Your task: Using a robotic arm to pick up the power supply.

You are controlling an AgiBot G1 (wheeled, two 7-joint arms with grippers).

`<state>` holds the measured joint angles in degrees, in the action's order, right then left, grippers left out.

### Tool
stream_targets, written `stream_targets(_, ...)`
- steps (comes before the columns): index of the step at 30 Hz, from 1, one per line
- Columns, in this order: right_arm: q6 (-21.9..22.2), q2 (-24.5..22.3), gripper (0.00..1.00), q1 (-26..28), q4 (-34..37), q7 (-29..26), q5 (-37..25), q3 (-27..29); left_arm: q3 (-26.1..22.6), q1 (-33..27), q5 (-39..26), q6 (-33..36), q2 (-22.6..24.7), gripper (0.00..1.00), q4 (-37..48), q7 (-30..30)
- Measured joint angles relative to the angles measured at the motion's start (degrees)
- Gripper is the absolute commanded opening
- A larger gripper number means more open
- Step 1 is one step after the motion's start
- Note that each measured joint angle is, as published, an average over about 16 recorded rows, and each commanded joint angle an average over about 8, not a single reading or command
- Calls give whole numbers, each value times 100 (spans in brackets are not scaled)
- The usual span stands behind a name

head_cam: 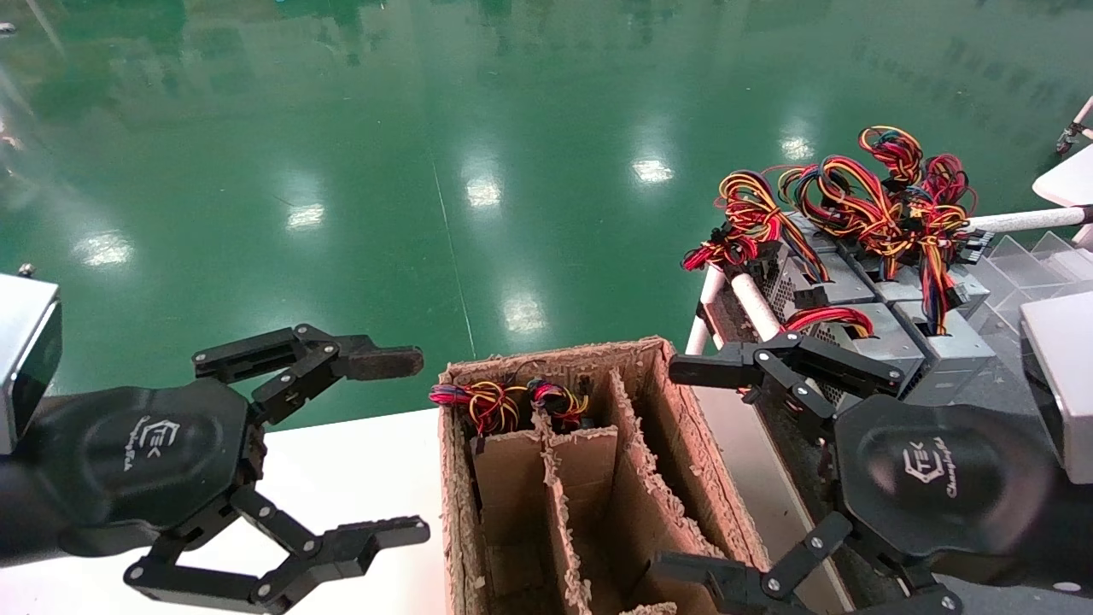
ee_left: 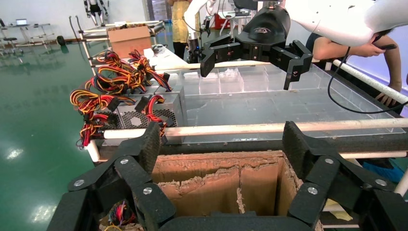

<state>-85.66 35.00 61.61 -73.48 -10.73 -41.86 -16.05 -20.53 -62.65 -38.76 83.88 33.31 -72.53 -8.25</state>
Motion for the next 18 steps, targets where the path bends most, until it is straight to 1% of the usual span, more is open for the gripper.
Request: stream_targets(18, 0, 0, 100, 0, 0, 0, 0, 0, 0, 0, 0, 0, 0, 0, 0, 0)
